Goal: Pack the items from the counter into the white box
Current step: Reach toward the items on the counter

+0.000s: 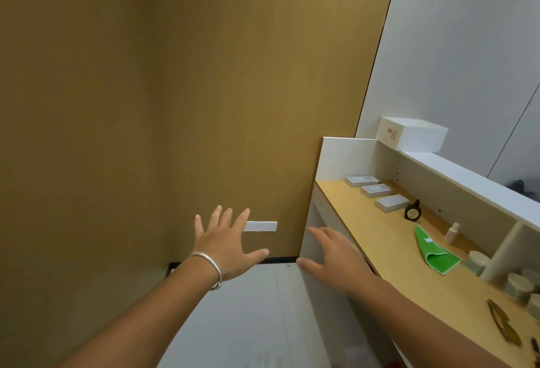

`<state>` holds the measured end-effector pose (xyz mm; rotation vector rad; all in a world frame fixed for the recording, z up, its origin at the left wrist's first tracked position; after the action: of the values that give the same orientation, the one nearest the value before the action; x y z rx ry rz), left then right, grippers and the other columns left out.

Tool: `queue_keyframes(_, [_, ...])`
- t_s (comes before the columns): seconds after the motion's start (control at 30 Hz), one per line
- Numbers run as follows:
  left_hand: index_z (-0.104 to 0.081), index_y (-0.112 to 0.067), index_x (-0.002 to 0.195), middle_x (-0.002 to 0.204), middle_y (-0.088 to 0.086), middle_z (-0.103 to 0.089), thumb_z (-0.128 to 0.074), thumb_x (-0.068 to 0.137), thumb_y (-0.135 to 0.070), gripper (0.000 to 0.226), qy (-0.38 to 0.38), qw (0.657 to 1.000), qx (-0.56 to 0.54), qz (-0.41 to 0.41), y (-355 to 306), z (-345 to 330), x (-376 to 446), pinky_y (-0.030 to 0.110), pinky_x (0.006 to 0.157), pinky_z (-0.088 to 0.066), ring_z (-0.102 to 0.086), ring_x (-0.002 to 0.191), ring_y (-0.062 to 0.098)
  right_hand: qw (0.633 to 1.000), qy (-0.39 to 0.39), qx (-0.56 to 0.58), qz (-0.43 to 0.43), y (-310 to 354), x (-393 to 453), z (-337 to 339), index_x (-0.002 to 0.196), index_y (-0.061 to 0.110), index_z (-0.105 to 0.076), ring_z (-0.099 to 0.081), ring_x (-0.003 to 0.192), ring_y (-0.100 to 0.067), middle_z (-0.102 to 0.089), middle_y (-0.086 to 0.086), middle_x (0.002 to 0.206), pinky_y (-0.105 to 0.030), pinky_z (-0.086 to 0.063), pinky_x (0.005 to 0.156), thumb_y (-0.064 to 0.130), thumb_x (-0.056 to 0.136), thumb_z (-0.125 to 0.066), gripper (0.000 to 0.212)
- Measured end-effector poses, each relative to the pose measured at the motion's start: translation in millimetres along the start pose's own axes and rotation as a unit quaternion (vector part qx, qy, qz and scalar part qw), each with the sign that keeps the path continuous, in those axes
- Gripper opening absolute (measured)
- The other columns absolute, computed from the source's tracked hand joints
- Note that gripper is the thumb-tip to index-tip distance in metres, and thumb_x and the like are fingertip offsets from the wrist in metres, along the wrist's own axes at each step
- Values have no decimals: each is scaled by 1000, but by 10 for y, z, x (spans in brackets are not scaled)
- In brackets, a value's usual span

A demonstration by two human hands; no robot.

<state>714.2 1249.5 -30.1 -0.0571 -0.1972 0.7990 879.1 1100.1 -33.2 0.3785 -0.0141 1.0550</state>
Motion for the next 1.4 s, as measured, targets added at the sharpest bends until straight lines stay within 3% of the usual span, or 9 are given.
queue_keyframes(0.3, [0,-40,151,162,1,-5,-28,70,-87,98,-27,1000,9,-7,100,-195,1641,56,114,9,11,148,20,1000,-30,2,0,-342,1776,-231,149,33,-22,-25,141,-16,-30,6,153,-43,-24,115,63,85,-52,77])
queue_keyframes(0.53, [1,-41,151,162,0,-3,-33,73,-85,95,-27,999,26,4,124,-237,3077,55,115,8,11,148,19,999,-50,-18,-7,-855,3273,-274,149,33,-22,-21,143,-18,-30,4,153,-48,-18,116,67,85,-48,76])
queue_keyframes(0.83, [1,-41,151,163,1,-2,-39,78,-79,91,5,1000,11,-10,73,-696,4635,52,116,5,10,148,18,999,-30,-1,-36,-1550,4593,-521,147,37,-24,-30,139,-17,-33,6,152,-45,-31,112,69,82,-51,78])
queue_keyframes(1.13, [0,-41,151,163,0,-1,-41,78,-78,91,29,990,-37,-130,-516,-1279,6571,51,116,5,10,148,17,989,-37,-30,-138,-2461,5749,-635,148,34,-25,-31,138,-17,-32,6,153,-44,-32,112,66,84,-51,77])
queue_keyframes(1.4, [0,-41,151,163,-1,1,-41,79,-76,90,65,955,-75,-280,-1720,-1669,7767,50,117,4,10,148,16,956,-59,-68,-280,-3506,6013,-338,149,31,-24,-31,138,-21,-31,2,153,-42,-30,111,63,85,-50,76])
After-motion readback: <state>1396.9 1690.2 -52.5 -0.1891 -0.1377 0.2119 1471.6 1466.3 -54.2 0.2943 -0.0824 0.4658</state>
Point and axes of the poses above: each hand's wrist, its own x-axis towards the middle knuckle, its own z-axis out of the back of the hand, y = z × x, the point moved 10 cm from there along x, towards the middle knuckle
